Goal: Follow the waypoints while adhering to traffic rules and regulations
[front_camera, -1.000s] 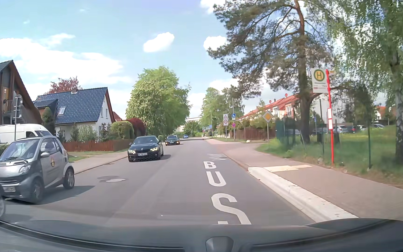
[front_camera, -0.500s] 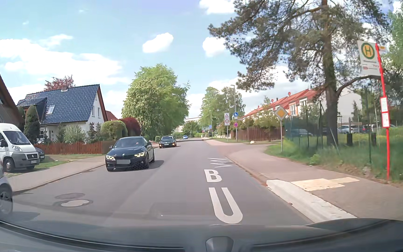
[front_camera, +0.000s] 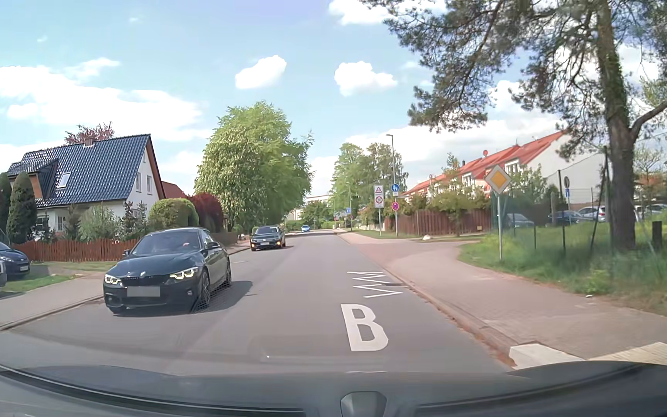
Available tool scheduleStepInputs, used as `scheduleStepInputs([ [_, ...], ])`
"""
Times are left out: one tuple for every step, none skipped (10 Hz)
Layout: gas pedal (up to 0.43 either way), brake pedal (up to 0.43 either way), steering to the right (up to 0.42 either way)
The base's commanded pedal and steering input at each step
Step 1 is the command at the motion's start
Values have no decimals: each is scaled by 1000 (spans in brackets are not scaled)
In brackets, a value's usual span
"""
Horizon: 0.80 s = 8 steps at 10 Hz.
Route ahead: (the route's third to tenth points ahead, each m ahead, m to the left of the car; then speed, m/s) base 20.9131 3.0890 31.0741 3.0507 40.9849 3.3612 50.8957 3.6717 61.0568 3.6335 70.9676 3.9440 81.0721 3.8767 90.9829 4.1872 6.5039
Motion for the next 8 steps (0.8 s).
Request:
scheduleStepInputs([
  [98,0,-6],
  [98,0,-6],
  [98,0,-6],
  [98,0,-7],
  [98,0,-7],
  [98,0,-7],
  [98,0,-7],
  [98,0,-7],
])
